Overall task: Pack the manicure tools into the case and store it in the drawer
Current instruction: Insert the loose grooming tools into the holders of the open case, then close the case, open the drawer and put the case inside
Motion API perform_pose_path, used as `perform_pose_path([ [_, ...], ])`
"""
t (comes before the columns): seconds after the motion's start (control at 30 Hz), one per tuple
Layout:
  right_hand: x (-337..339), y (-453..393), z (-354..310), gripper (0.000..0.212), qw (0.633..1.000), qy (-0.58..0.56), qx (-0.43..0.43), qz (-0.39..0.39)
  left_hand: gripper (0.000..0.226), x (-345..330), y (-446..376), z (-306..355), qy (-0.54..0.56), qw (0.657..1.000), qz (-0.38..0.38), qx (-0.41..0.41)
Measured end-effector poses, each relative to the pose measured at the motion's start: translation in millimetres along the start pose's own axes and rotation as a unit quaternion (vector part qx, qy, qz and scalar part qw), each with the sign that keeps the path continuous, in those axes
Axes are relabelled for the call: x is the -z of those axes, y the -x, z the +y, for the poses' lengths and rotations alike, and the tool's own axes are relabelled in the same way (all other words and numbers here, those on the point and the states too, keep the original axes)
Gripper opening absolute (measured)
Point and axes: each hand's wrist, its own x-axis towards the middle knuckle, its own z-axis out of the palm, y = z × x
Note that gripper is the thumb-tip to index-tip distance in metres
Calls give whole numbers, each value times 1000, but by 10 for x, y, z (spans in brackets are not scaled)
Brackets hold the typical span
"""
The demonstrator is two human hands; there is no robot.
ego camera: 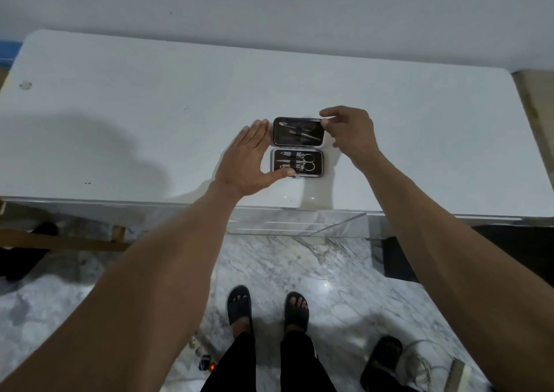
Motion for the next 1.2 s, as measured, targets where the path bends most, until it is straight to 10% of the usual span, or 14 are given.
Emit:
perform_pose_path([
  [0.5, -103, 849, 556, 26, 959, 187, 213, 14, 114, 50, 103, 85, 50, 998, -24, -7],
  [1.2, -547, 812, 566, 42, 949, 260, 171, 46, 58, -127, 275, 256, 39, 997, 63, -30],
])
